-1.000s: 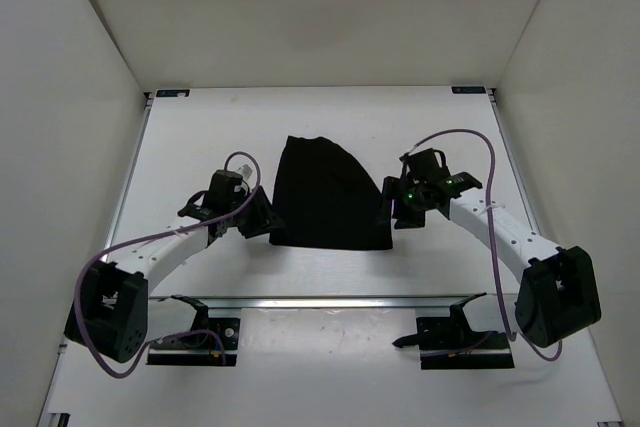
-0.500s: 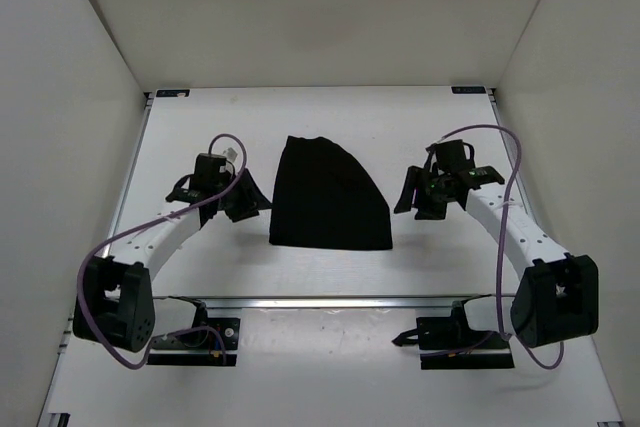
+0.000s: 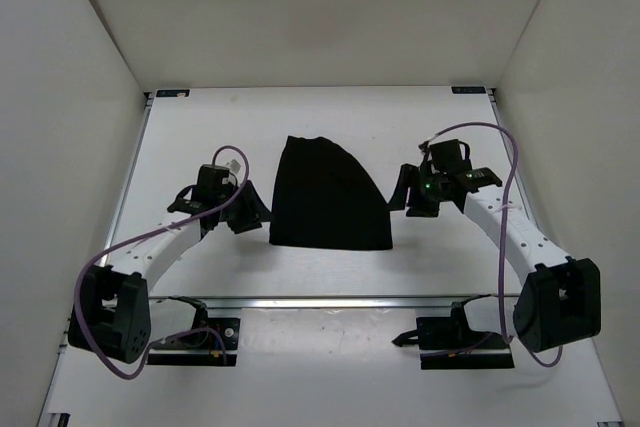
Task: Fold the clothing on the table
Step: Grab the skirt from the pile
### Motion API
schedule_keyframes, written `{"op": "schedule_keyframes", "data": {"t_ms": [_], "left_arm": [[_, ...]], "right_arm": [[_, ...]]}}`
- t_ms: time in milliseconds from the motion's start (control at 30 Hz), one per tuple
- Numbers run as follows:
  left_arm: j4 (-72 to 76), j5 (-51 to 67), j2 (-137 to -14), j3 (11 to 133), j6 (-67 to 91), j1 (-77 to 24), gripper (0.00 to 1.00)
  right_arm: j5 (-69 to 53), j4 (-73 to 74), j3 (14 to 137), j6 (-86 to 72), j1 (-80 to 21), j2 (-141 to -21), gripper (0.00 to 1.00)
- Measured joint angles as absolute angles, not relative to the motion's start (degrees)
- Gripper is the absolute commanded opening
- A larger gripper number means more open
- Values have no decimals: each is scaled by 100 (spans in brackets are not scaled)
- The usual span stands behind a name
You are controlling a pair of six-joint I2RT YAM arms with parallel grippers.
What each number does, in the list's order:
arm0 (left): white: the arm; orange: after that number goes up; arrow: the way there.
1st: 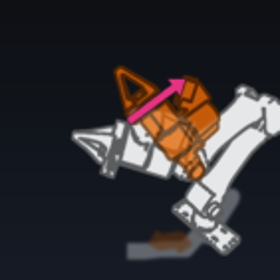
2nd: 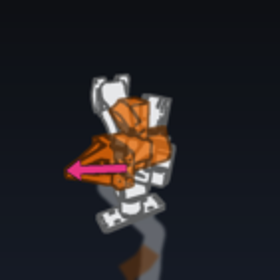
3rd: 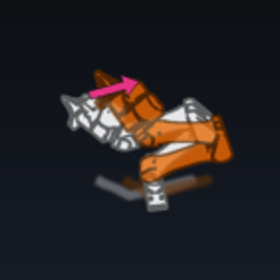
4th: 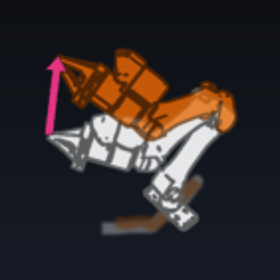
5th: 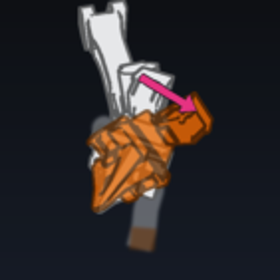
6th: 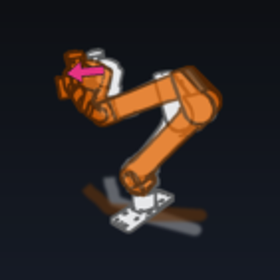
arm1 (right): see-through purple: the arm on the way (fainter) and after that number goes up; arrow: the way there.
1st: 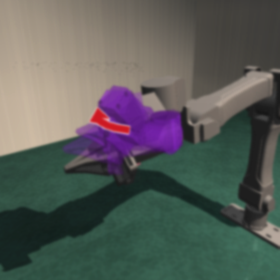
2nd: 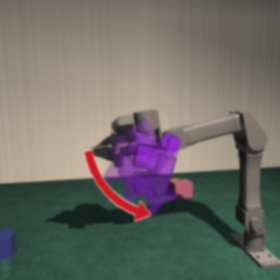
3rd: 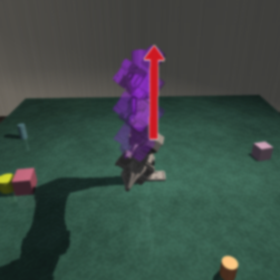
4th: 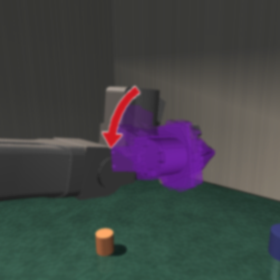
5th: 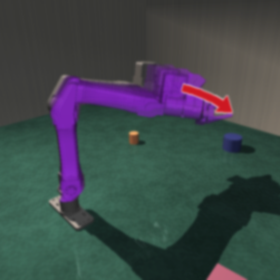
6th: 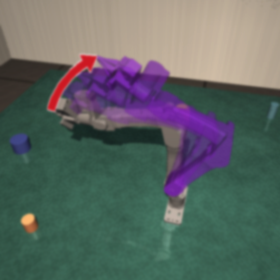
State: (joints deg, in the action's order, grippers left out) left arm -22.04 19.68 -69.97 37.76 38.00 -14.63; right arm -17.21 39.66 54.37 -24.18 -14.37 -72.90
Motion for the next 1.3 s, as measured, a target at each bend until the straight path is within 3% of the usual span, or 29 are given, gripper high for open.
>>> {"op": "schedule_keyframes", "data": {"t_ms": [267,333,500,767,933,1067,1200,1300], "left_arm": [[-1909,1966,-7078,3745,4007,-2117,60],[-1929,1863,-7218,3745,3983,-2121,60],[-1962,1551,-7695,3817,3892,-2167,62],[-1938,1345,-8608,4193,3828,-2504,63],[-1859,1304,-8739,4364,3848,-2626,62],[-1872,1308,-8866,4436,3861,-2674,60],[-1907,1295,-8906,4497,3916,-2694,38],[-1962,1308,-9067,4646,3894,-2727,41]], "right_arm": [[-1865,3603,4945,-2593,-2176,-7096,57],[-1833,3559,4856,-2593,-2222,-7085,64],[-1680,3474,4574,-2696,-2126,-7102,64],[-1330,3452,4359,-2786,-2174,-7946,52],[-1267,3356,4130,-2895,-2169,-8071,50],[-1299,3271,4077,-2954,-2156,-8068,50],[-1326,3190,4053,-2987,-2158,-8066,49],[-1356,3148,4051,-3000,-2156,-8084,49]]}}
